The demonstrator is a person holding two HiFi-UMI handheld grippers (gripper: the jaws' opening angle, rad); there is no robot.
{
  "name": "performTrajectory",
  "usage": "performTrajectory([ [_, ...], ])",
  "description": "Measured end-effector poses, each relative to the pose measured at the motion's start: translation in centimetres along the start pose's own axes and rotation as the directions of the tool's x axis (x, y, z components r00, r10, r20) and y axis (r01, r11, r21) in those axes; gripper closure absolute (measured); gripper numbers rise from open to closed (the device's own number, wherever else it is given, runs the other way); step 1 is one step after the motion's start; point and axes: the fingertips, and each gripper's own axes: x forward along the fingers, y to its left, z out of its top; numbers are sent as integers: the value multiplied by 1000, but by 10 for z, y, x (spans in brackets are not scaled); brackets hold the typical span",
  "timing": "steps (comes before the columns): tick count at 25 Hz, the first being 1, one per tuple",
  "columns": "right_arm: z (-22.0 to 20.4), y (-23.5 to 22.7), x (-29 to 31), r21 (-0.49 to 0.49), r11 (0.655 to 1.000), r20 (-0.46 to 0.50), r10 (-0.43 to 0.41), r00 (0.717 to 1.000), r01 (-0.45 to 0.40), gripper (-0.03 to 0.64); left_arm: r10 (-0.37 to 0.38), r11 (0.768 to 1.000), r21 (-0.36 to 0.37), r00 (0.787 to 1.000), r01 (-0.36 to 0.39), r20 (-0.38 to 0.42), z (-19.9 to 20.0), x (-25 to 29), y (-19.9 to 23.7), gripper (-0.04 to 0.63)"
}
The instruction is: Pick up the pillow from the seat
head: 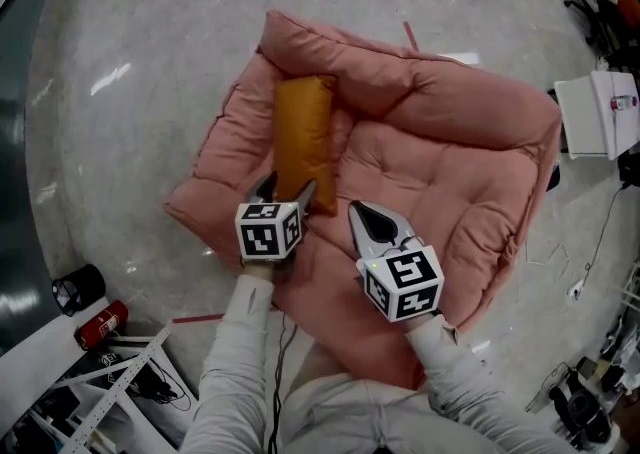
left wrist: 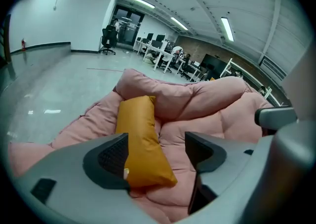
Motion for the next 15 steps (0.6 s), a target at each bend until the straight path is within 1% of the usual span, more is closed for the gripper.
performTrajectory([
  [4, -12, -10, 17, 2, 1000, -33, -23, 999, 23, 617, 28, 999, -37, 997, -30, -72, -14, 46, 25, 171],
  [6, -18, -11, 22, -13, 1000, -46, -29, 999, 28, 617, 30, 997, -62, 994, -37, -109, -22, 66, 37, 127],
  [9, -27, -10, 28, -52, 998, -63, -35, 997, 32, 618, 40, 994, -91, 989, -53, -140, -32, 91, 54, 90],
  [12, -34, -11, 32, -53, 998, -77, -33, 996, 29, 618, 48, 992, -112, 986, -66, -157, -39, 111, 68, 59],
  [15, -46, -14, 37, -38, 999, -94, -34, 995, 30, 617, 10, 990, -137, 981, -38, -194, -49, 134, 73, 44],
])
